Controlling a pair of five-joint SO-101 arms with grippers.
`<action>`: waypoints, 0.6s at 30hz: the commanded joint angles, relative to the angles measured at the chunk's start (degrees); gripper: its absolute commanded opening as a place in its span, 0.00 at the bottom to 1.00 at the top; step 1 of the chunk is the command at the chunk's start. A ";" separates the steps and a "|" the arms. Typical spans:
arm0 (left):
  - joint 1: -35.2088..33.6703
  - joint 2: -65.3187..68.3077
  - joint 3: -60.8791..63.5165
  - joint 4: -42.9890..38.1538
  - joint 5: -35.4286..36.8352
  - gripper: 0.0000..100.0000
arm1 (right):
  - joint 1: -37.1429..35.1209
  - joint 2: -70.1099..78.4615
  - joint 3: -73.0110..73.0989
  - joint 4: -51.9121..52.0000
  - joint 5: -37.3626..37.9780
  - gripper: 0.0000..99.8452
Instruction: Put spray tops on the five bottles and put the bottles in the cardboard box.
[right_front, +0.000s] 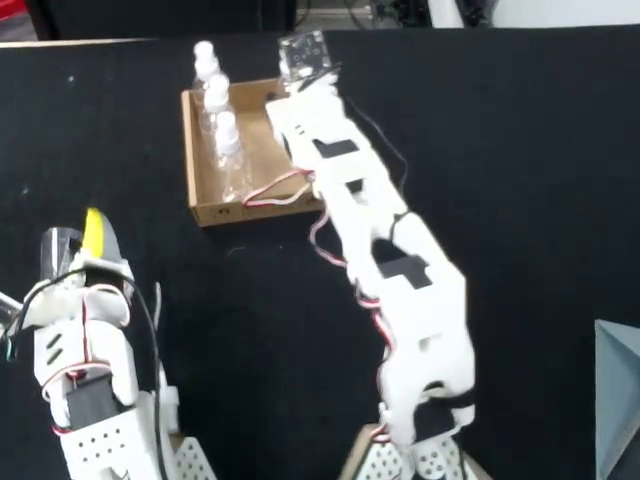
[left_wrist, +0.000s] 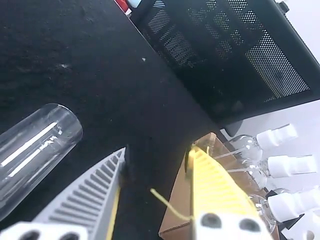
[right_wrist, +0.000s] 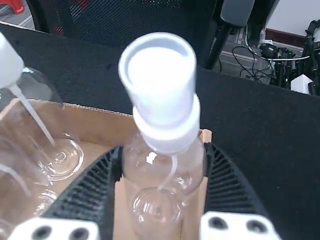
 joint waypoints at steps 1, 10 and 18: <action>-0.04 -0.88 -0.75 -0.18 -0.53 0.18 | 0.88 -1.01 -0.75 -0.79 -0.26 0.17; -0.04 -0.88 -0.75 -0.18 -0.53 0.18 | 0.88 -1.10 -0.84 0.79 -0.18 0.17; -0.04 -0.88 -0.75 -0.18 -0.53 0.18 | 1.14 -6.99 -0.66 9.05 -0.26 0.17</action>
